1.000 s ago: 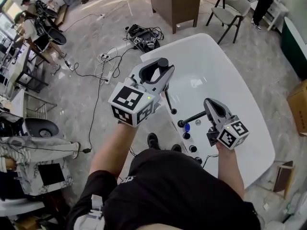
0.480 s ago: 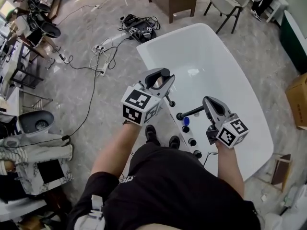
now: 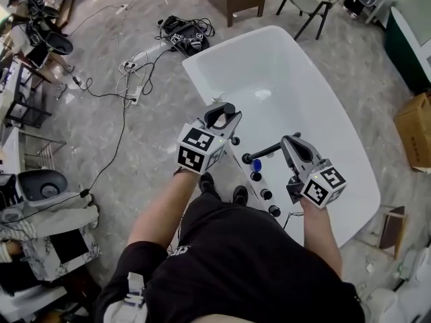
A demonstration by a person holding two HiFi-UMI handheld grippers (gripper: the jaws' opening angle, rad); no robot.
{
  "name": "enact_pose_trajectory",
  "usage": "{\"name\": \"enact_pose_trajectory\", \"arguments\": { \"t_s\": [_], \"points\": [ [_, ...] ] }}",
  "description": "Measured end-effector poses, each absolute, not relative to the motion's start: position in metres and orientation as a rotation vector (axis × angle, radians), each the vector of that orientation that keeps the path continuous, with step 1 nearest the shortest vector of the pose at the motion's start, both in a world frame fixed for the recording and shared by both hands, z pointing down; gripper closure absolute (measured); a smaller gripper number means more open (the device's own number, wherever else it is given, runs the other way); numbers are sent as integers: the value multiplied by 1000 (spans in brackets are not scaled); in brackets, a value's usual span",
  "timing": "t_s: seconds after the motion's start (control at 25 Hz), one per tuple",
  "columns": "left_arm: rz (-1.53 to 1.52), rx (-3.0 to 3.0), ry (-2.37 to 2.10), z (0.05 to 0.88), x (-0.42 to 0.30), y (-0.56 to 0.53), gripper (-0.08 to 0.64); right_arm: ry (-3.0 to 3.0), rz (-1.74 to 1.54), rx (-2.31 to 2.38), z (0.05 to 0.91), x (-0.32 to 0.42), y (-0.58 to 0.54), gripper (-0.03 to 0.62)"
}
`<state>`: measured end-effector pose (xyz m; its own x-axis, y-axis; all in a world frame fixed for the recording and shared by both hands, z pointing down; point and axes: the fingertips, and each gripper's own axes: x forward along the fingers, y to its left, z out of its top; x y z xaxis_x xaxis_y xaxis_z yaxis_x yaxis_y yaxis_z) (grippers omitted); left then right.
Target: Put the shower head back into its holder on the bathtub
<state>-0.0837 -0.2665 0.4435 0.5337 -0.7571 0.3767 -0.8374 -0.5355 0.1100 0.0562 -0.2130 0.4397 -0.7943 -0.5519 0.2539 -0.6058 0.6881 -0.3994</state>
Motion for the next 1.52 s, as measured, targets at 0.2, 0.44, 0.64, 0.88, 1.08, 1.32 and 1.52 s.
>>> {"name": "enact_pose_trajectory", "arguments": {
  "t_s": [0.2, 0.44, 0.64, 0.88, 1.08, 1.32, 1.52],
  "points": [
    [458, 2474, -1281, 473, -75, -266, 416, -2746, 746, 1022, 448, 73, -209, 578],
    [531, 2456, -1226, 509, -70, -272, 416, -2711, 796, 1090, 466, 83, -213, 578],
    [608, 2414, -1182, 549, -69, -273, 416, -2698, 851, 1095, 482, 77, -211, 578],
    [694, 2378, -1134, 593, -68, -278, 416, -2673, 866, 1138, 493, 88, -214, 578],
    [767, 2330, -1092, 627, -69, -279, 416, -2634, 897, 1184, 495, 96, -215, 578],
    [818, 2304, -1060, 659, -68, -276, 416, -2605, 922, 1201, 510, 100, -205, 578],
    [863, 2313, -1018, 678, -65, -279, 414, -2579, 946, 1210, 519, 104, -199, 578]
  ]
}}
